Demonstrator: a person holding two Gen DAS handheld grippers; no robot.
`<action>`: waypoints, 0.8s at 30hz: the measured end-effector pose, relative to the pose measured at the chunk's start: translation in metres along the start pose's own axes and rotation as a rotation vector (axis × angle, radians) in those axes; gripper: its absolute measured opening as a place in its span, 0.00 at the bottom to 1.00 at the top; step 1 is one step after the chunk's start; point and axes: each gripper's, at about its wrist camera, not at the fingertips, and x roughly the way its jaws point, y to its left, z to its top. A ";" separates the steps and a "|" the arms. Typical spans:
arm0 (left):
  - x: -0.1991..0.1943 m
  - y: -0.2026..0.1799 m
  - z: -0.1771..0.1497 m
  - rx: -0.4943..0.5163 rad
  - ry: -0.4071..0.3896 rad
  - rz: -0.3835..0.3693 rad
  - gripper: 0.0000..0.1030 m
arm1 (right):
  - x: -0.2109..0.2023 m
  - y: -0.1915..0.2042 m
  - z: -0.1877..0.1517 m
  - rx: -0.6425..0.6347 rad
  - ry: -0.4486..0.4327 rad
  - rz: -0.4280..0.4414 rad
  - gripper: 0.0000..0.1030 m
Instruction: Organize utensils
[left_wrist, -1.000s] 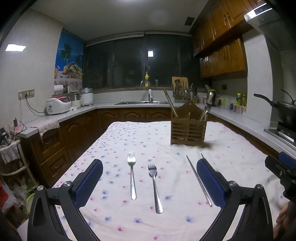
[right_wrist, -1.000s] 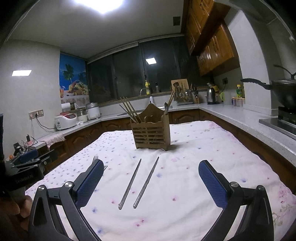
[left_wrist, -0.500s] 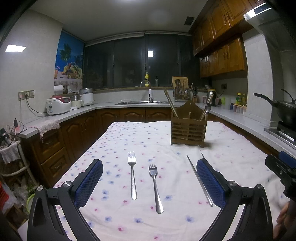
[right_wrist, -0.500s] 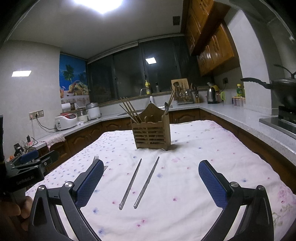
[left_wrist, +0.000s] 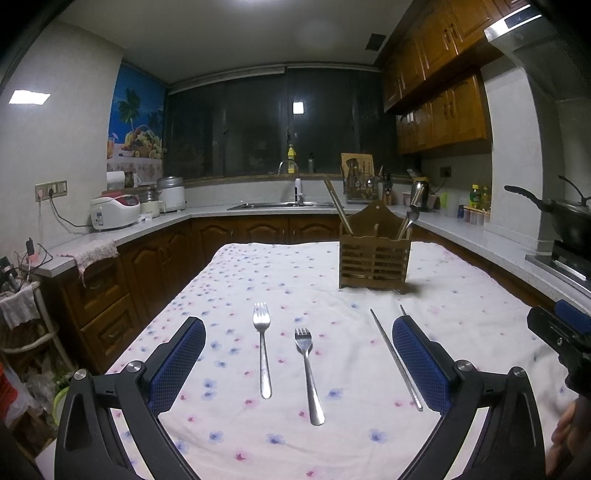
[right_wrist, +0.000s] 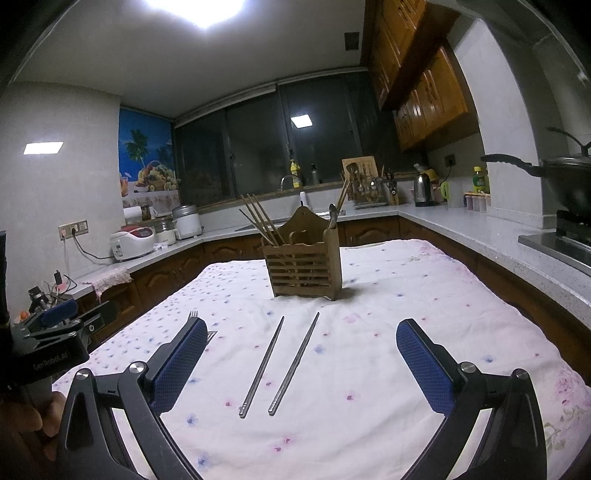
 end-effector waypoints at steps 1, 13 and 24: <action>0.000 0.000 0.000 0.001 0.000 0.001 0.99 | 0.000 0.000 0.000 0.001 0.000 -0.001 1.00; -0.002 -0.003 0.001 0.009 0.003 -0.002 0.99 | 0.000 0.004 0.001 0.003 0.002 0.000 1.00; -0.001 -0.006 0.000 0.010 0.002 -0.009 0.99 | 0.000 0.002 0.002 0.005 0.002 0.001 1.00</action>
